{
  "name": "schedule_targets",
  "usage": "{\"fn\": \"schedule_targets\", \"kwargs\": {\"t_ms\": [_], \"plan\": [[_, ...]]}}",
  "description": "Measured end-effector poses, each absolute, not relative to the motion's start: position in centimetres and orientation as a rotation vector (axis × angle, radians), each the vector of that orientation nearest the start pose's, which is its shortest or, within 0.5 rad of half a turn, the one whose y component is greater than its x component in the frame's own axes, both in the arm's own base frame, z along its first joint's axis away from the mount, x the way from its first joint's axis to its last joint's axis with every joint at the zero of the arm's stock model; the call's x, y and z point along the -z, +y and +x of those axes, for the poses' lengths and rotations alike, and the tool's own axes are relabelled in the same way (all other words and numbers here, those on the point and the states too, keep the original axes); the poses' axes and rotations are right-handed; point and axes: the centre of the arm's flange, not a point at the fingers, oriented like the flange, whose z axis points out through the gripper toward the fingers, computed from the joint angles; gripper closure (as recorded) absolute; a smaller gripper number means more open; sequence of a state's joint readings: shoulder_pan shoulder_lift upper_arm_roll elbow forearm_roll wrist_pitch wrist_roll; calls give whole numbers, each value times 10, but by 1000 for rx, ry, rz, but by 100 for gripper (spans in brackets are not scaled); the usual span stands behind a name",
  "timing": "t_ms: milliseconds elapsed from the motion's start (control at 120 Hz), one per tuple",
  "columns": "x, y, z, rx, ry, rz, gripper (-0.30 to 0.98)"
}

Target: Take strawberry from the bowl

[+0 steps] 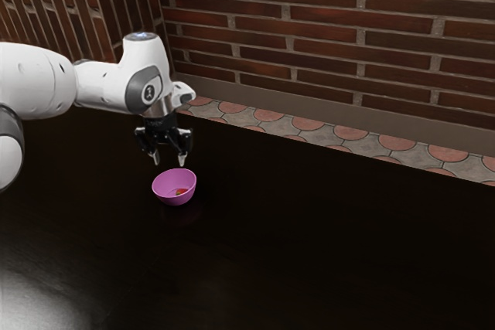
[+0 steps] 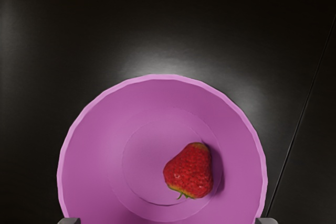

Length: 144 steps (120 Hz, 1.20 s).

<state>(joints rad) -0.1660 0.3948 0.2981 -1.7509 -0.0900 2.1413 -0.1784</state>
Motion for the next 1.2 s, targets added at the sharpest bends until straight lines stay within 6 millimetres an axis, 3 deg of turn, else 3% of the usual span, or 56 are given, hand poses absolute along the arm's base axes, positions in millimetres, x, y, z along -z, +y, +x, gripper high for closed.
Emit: {"fn": "schedule_targets", "kwargs": {"t_ms": [517,833,1200], "plan": [[-315,67,643,-52,-500,-3050,34],[-293,64,641,-120,-596,-3064,35],[-280,64,646,-81,-668,-3078,36]]}}
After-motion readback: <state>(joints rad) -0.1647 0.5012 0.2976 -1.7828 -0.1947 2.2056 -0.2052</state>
